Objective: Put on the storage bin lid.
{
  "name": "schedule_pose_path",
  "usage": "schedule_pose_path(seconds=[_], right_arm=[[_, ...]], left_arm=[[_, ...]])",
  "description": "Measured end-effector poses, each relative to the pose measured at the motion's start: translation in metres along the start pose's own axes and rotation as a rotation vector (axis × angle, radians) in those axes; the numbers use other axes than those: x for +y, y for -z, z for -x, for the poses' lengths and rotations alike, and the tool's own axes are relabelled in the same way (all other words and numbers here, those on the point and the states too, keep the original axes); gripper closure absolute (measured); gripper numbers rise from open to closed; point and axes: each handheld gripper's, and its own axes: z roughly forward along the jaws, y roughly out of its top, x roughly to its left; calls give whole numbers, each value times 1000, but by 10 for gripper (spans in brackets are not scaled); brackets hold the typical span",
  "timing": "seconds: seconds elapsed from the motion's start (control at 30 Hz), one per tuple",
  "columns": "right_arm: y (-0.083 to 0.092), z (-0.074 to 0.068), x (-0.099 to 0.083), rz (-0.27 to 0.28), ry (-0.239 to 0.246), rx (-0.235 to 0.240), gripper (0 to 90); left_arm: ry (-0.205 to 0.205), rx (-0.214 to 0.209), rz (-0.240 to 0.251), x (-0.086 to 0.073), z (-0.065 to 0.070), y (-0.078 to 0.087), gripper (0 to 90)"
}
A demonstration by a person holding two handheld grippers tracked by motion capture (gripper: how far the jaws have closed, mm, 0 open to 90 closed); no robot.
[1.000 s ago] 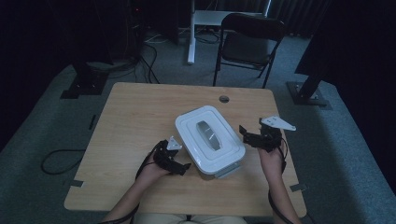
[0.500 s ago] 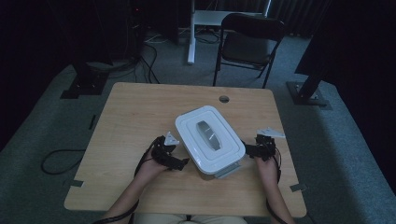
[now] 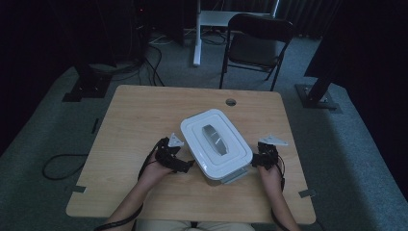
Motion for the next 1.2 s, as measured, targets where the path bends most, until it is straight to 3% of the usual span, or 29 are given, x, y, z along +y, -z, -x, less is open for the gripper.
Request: schedule_pose_path(seconds=[0.03,0.23,0.37,0.47,0.67,0.9,1.0,1.2], right_arm=[[1,-3,-2,0,4,28,163],[2,-14,-11,-14,-9,98,163],[3,-27,-15,-24,15,141,163],[7,-38,-19,-19,38,125,164],[12,-53,-26,-28,44,149,167],[14,-61,-27,-46,60,178,167],[13,-64,-30,-45,59,190,166],[11,-64,-28,-51,88,166,131]], left_arm=[[-14,10,-11,0,-1,2,27],[-13,23,-14,-4,-7,8,27],[-3,26,-9,-8,-12,14,27],[4,24,-11,-12,-14,17,27],[12,39,-4,-17,-21,23,27],[11,41,26,-21,-29,25,27],[32,25,43,-24,-33,27,27],[40,51,40,-28,-36,31,27]])
